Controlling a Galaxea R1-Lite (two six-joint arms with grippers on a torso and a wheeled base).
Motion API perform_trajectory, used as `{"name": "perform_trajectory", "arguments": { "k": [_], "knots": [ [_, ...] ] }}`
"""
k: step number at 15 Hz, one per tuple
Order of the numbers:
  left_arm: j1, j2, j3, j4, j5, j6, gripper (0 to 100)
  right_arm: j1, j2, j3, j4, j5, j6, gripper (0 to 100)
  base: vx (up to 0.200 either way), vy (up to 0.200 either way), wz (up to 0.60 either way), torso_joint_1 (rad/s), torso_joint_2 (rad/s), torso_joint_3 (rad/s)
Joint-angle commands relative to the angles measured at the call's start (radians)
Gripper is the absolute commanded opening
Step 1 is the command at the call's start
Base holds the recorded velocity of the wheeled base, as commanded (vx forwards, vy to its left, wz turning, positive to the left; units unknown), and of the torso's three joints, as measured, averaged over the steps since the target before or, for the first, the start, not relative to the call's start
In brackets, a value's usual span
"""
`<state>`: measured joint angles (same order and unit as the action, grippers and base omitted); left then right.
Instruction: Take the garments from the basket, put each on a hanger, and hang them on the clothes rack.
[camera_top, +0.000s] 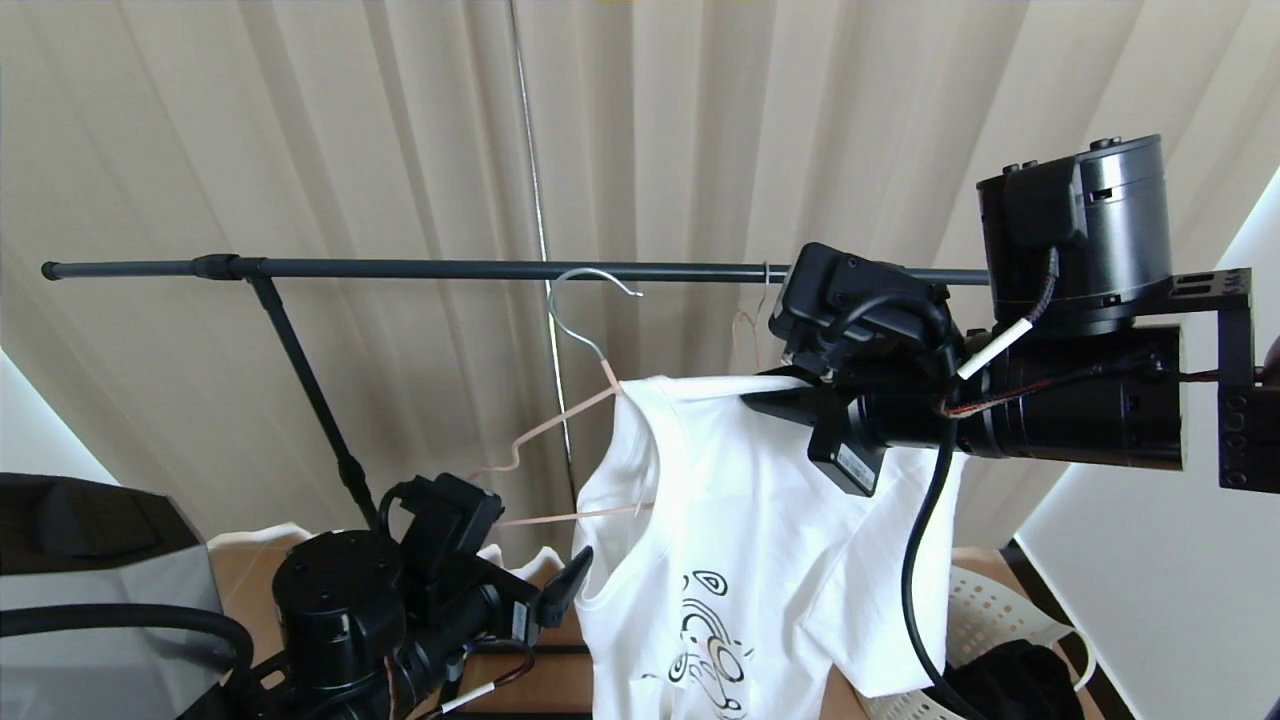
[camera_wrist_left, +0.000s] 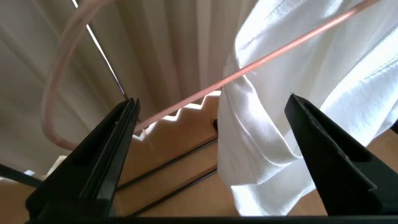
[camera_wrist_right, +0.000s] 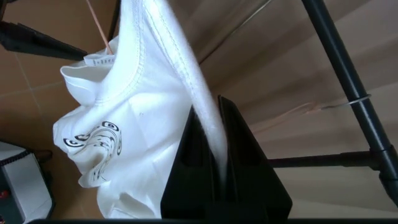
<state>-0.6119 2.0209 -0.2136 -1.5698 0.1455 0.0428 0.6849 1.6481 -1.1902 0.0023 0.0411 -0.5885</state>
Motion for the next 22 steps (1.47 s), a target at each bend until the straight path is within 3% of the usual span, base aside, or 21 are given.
{"name": "perform_trajectory", "arguments": {
  "k": [1, 6, 10, 13, 19, 21, 22],
  "knots": [
    [-0.015, 0.042, -0.018, -0.001, 0.016, 0.0, 100, 0.008, 0.002, -0.003, -0.001, -0.021, 0.055, 0, 0.0, 0.0, 0.0, 0.0, 0.0, 0.0],
    [-0.026, 0.065, -0.036, -0.001, 0.089, 0.002, 100, 0.025, -0.002, -0.011, -0.007, -0.035, 0.062, 0, 0.0, 0.0, 0.0, 0.0, 0.0, 0.0],
    [-0.028, 0.01, 0.025, -0.001, 0.089, 0.0, 100, 0.024, 0.021, -0.009, -0.01, -0.036, 0.064, 0, 0.0, 0.0, 0.0, 0.0, 0.0, 0.0],
    [-0.025, -0.113, 0.071, -0.001, 0.066, -0.064, 100, 0.002, 0.022, -0.006, -0.038, -0.035, 0.104, 0, 0.0, 0.0, 0.0, 0.0, 0.0, 0.0],
    [-0.051, -0.111, 0.042, -0.001, 0.057, -0.061, 100, 0.002, 0.024, 0.0, -0.038, -0.033, 0.107, 0, 0.0, 0.0, 0.0, 0.0, 0.0, 0.0],
    [-0.051, -0.165, 0.065, -0.001, -0.001, -0.077, 100, -0.005, 0.019, -0.005, -0.048, -0.033, 0.119, 0, 0.0, 0.0, 0.0, 0.0, 0.0, 0.0],
    [-0.045, -0.189, 0.089, -0.001, -0.04, -0.139, 100, -0.016, 0.018, -0.008, -0.062, -0.033, 0.142, 0, 0.0, 0.0, 0.0, 0.0, 0.0, 0.0]
  ]
}}
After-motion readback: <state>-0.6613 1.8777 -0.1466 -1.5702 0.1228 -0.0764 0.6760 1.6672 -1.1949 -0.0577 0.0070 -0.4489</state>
